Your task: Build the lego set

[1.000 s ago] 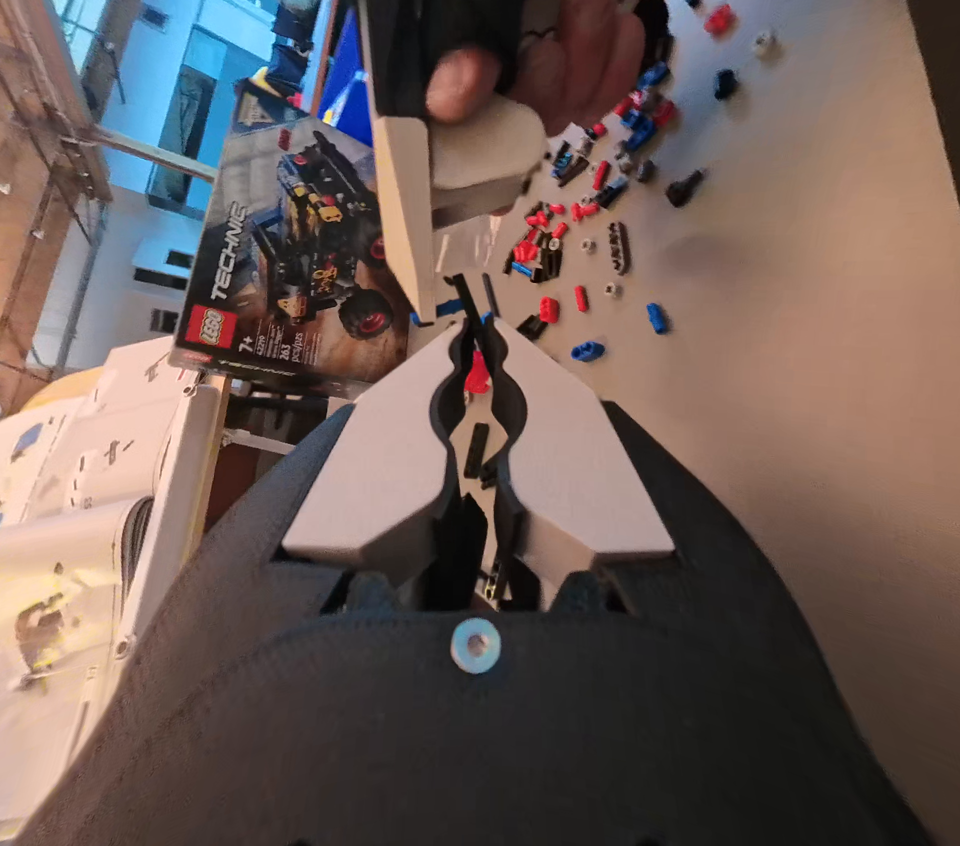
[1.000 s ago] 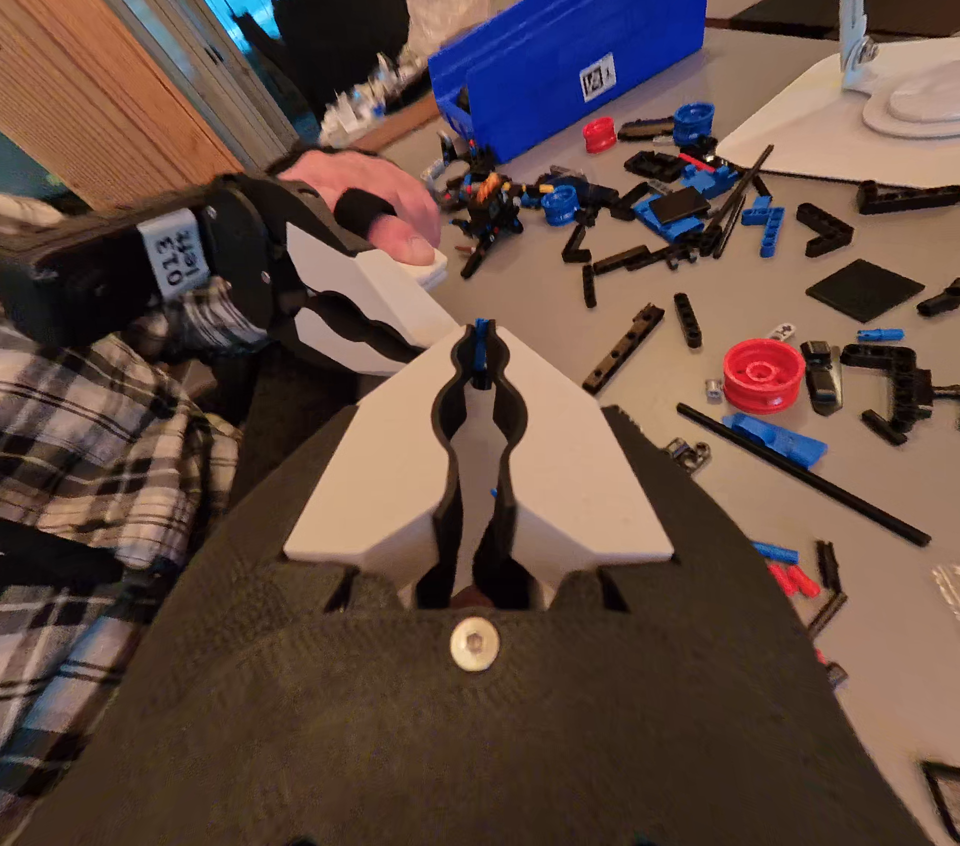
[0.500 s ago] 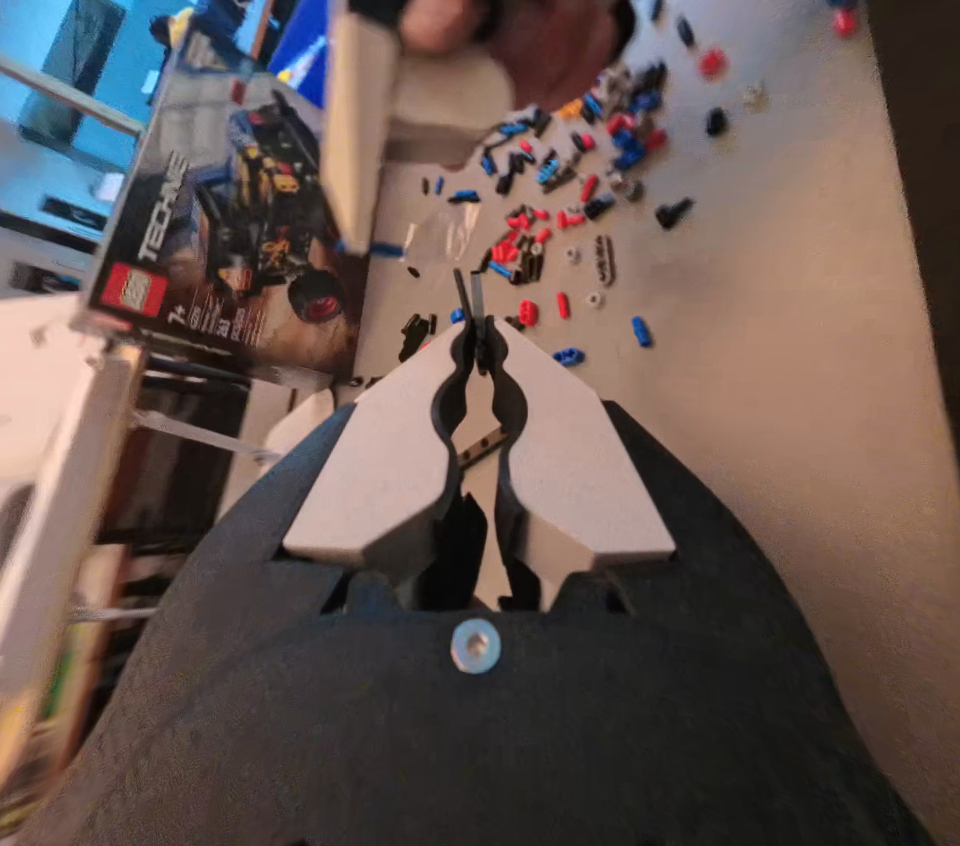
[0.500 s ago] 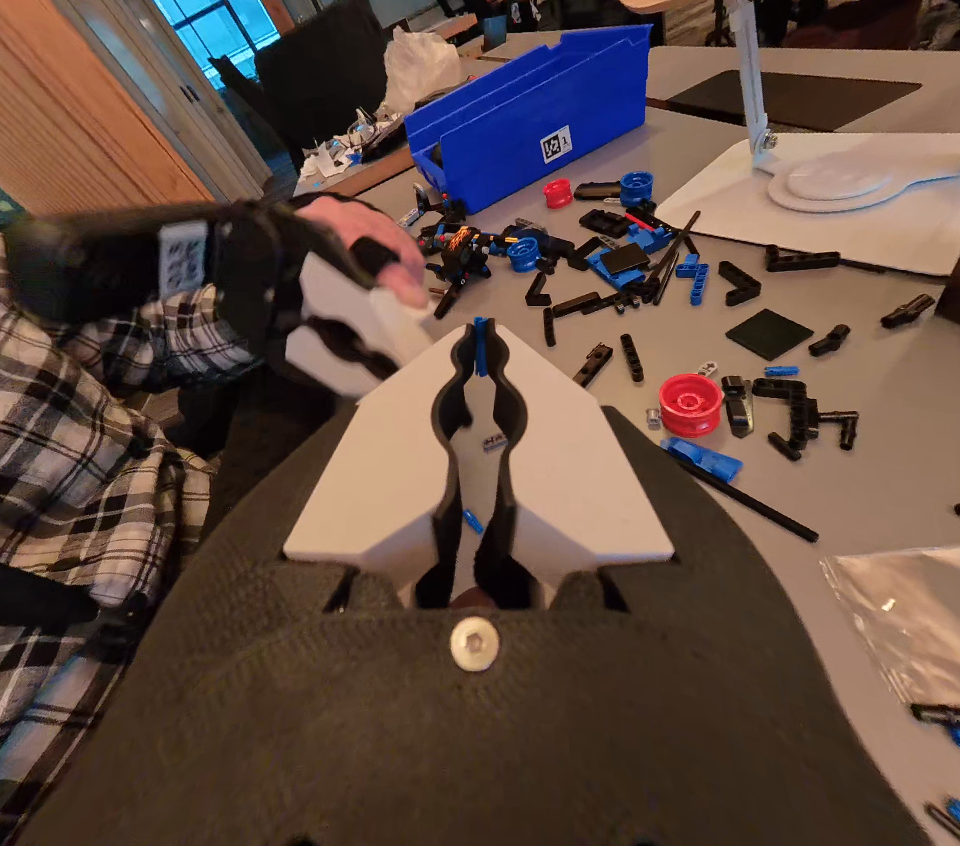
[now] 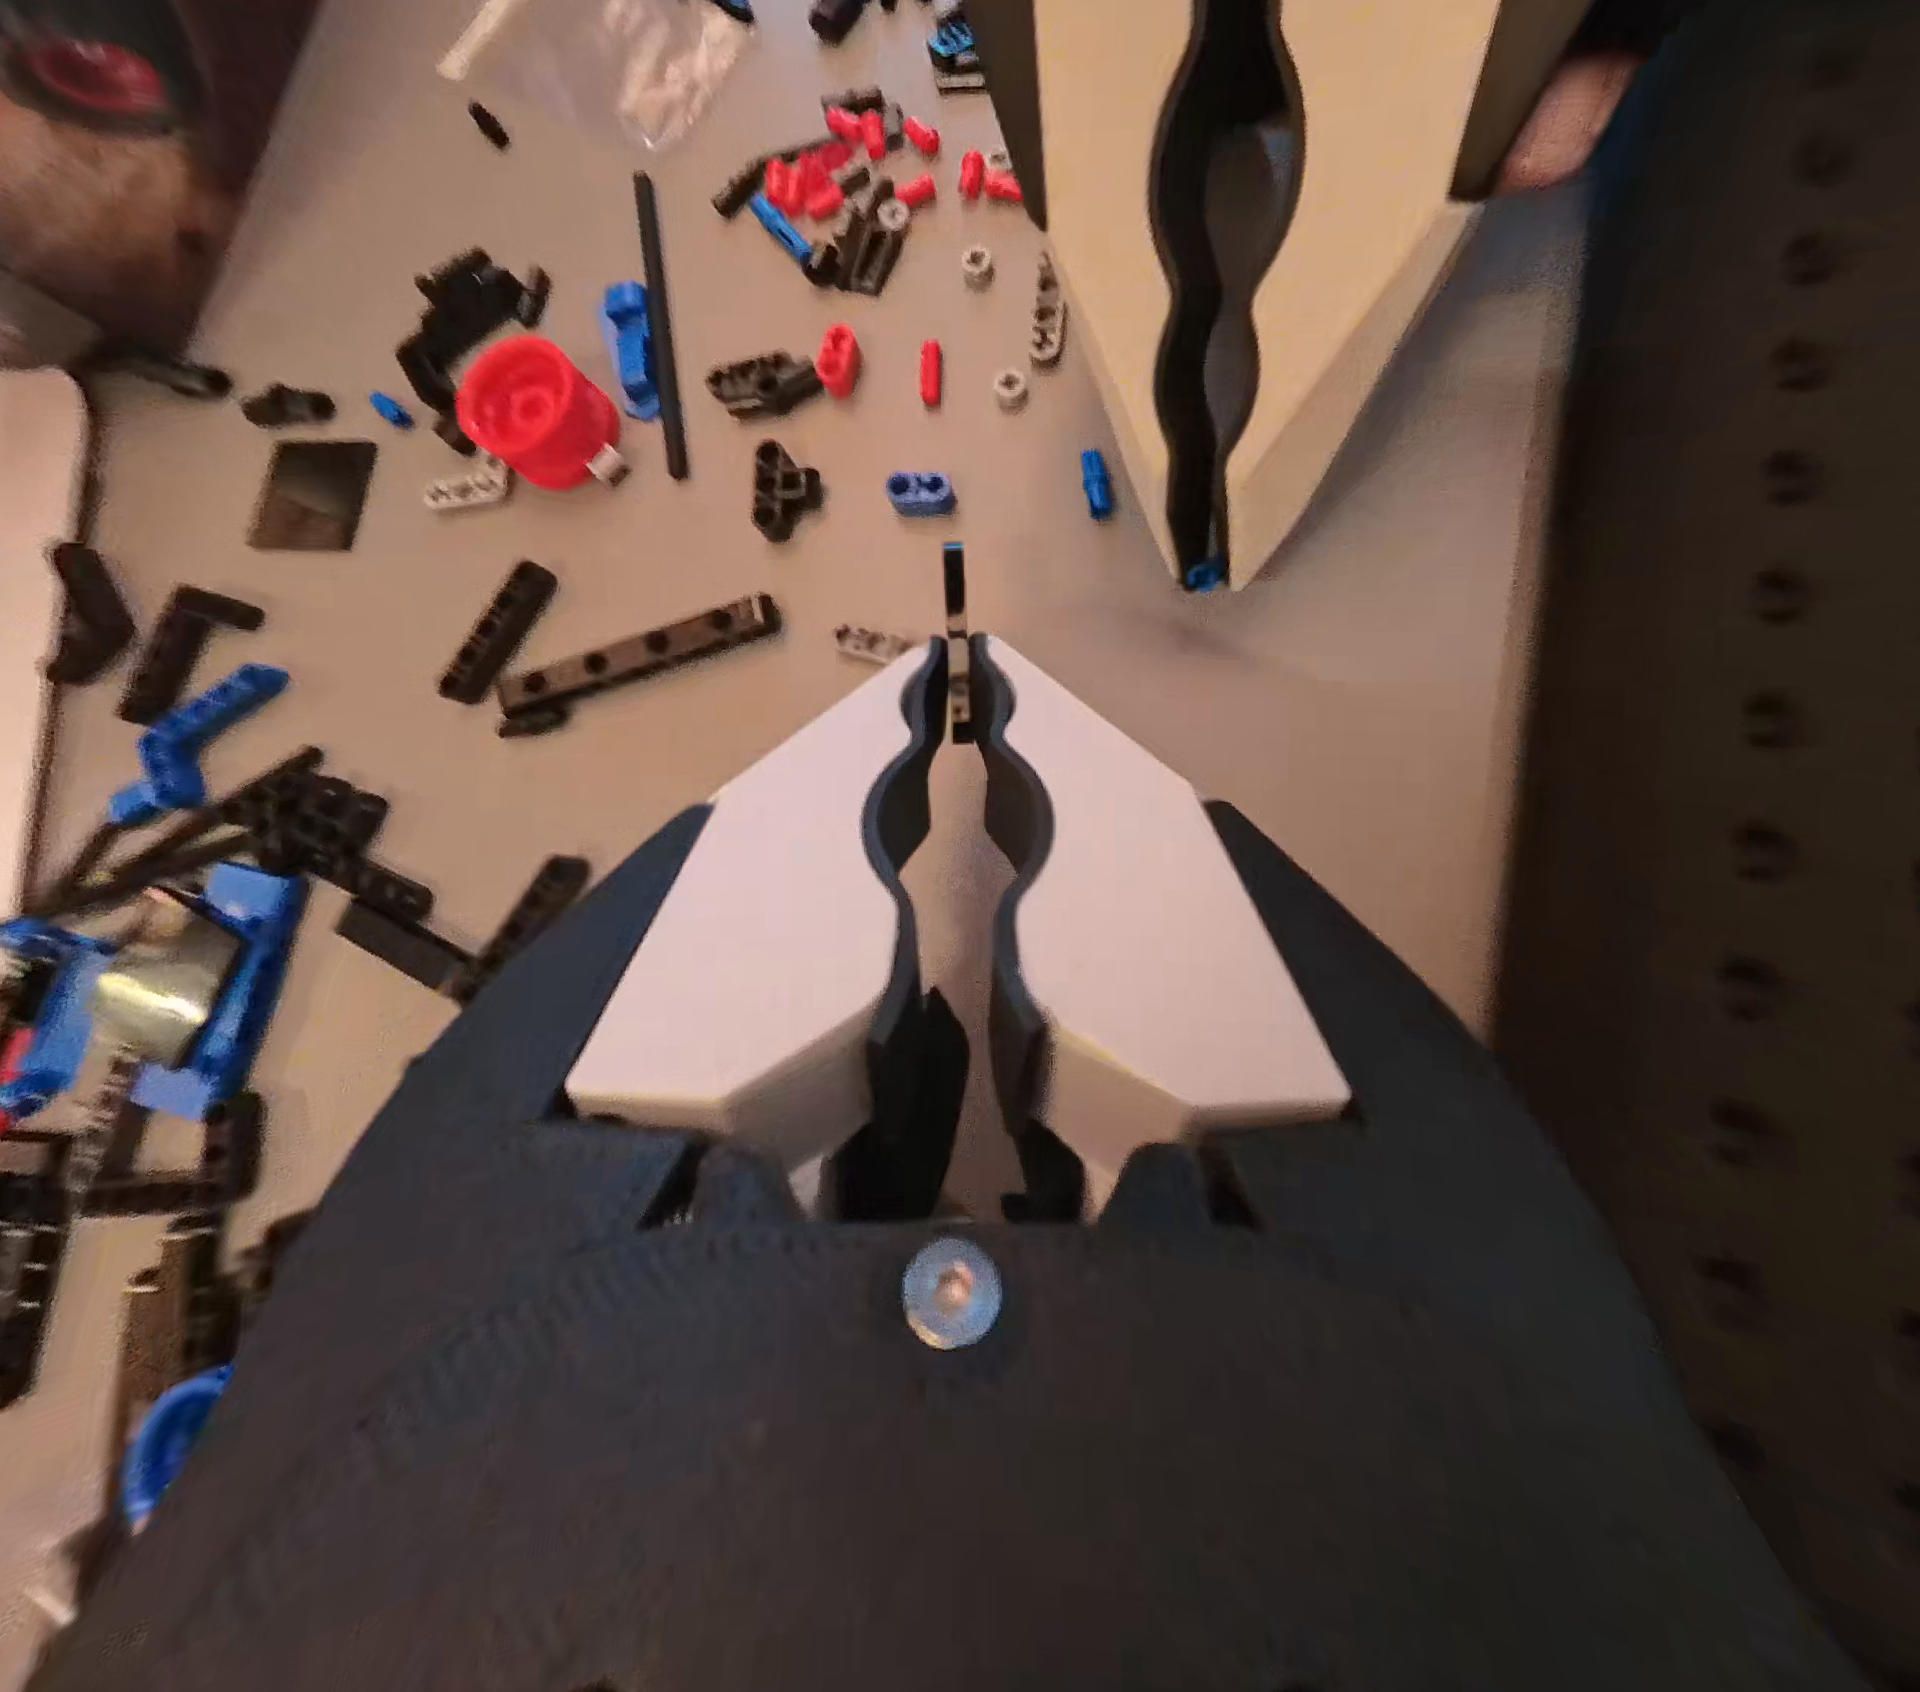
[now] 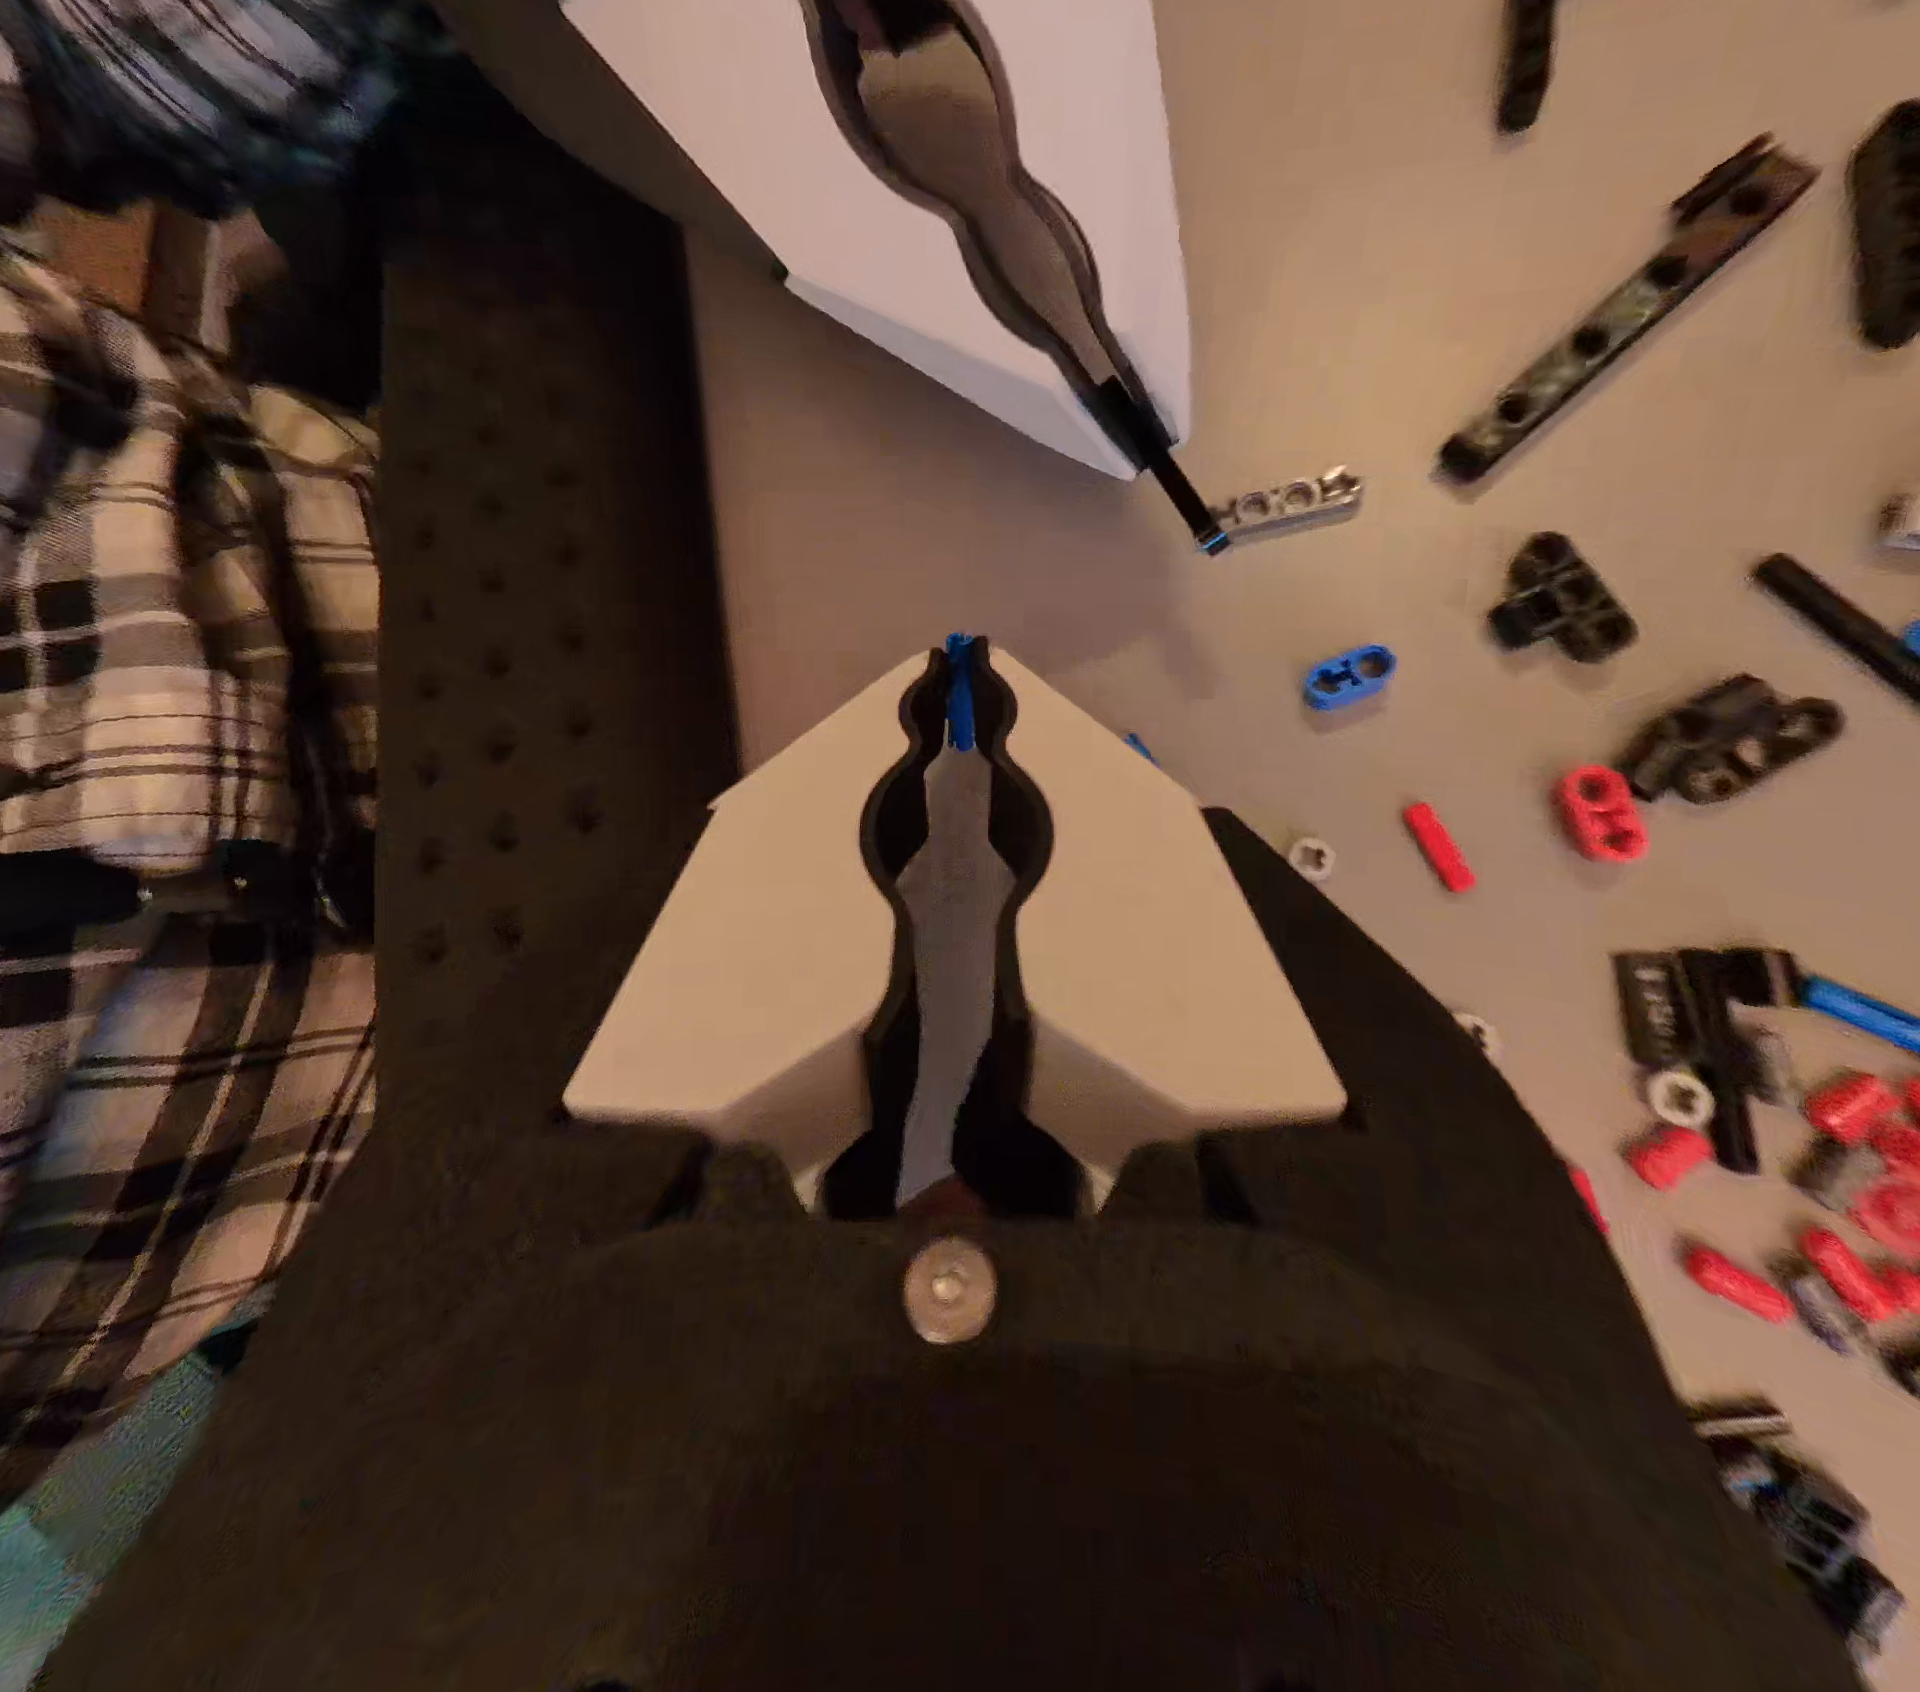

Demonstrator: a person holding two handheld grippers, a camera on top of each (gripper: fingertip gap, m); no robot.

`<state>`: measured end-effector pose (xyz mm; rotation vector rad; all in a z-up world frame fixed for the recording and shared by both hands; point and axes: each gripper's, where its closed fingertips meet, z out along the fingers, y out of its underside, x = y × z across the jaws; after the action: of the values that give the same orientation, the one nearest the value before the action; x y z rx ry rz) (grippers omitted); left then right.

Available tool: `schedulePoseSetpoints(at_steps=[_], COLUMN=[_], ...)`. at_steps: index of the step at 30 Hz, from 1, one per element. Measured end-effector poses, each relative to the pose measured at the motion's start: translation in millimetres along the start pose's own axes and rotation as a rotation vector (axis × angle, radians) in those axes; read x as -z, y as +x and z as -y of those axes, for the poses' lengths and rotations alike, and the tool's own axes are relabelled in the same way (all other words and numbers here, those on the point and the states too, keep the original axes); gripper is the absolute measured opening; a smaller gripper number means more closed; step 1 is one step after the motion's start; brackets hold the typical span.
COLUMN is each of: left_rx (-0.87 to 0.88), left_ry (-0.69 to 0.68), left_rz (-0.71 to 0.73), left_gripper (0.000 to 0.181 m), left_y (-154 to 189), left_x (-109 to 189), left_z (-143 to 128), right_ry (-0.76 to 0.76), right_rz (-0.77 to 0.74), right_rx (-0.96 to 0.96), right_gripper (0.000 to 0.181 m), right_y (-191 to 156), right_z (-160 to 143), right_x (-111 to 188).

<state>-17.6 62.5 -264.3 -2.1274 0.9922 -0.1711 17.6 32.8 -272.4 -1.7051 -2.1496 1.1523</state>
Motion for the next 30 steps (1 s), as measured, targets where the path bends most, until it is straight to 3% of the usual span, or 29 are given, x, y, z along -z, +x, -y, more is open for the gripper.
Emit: schedulePoseSetpoints(at_steps=[6, 13, 18, 20, 30], left_rx=[0.059, 0.104, 0.151, 0.173, 0.259], left_ry=[-0.040, -0.031, -0.028, -0.025, -0.019], left_rz=[-0.008, -0.009, -0.013, -0.013, -0.043], left_gripper=[0.000, 0.001, 0.001, 0.001, 0.001], left_y=[5.0, 8.0, 7.8, 6.6, 5.8], left_x=[-0.9, 2.3, 1.2, 0.9, -2.0], left_z=[-18.9, -23.9, -26.0, -26.8, -28.8], right_ry=[-0.046, -0.076, -0.050, -0.036, 0.042], right_rz=[-0.093, -0.212, -0.296, -0.334, -0.406], right_rx=[0.073, 0.119, 0.129, 0.118, 0.050], right_gripper=[0.025, 0.022, 0.015, 0.000, 0.000], right_y=[4.1, 1.2, 7.6, 12.4, 18.3], right_z=[-1.3, -18.6, -11.9, -8.2, 3.7], right_x=[-8.5, 7.2, 0.4, -2.8, -10.4])
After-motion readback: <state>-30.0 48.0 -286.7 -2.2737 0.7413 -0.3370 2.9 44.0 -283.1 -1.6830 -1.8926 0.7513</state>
